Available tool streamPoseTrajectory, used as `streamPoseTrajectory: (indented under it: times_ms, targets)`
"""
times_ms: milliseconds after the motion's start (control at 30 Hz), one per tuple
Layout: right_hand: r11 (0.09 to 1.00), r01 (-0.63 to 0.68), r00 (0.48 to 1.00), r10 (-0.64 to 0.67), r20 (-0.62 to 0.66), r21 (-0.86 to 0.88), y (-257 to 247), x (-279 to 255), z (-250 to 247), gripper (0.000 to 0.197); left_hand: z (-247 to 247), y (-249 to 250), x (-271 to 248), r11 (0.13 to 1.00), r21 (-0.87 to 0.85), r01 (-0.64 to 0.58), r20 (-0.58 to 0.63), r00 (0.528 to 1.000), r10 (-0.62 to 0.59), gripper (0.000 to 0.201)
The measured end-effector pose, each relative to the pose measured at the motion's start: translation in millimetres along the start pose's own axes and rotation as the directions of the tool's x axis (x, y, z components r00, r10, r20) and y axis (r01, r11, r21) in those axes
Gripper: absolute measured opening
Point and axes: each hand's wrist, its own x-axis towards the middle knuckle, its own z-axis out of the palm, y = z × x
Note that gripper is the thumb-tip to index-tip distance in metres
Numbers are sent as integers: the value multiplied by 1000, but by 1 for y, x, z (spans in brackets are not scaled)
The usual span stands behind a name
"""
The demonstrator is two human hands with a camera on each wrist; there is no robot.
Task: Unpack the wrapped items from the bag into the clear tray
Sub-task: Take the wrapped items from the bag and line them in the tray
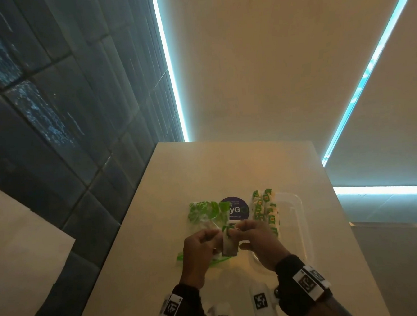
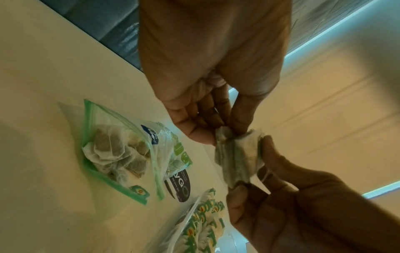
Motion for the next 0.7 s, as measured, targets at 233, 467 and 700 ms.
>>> streamPoseTrajectory:
  times_ms: [233,467,700]
  targets:
    - [997,64,994,-67,-92,-36,9,-2,8,14,-4,-3,-5,1000,-13,9,122,992,-8,10]
    - [987,132,986,-141,-93,-97,19,-1,7,10,-7,-7,-5,997,79,7,146,989,-19,13]
    - [993,118,990,-116,-82,24,16,-1,6,23,-2,-4,1,996,84,-18,43,999,15,9]
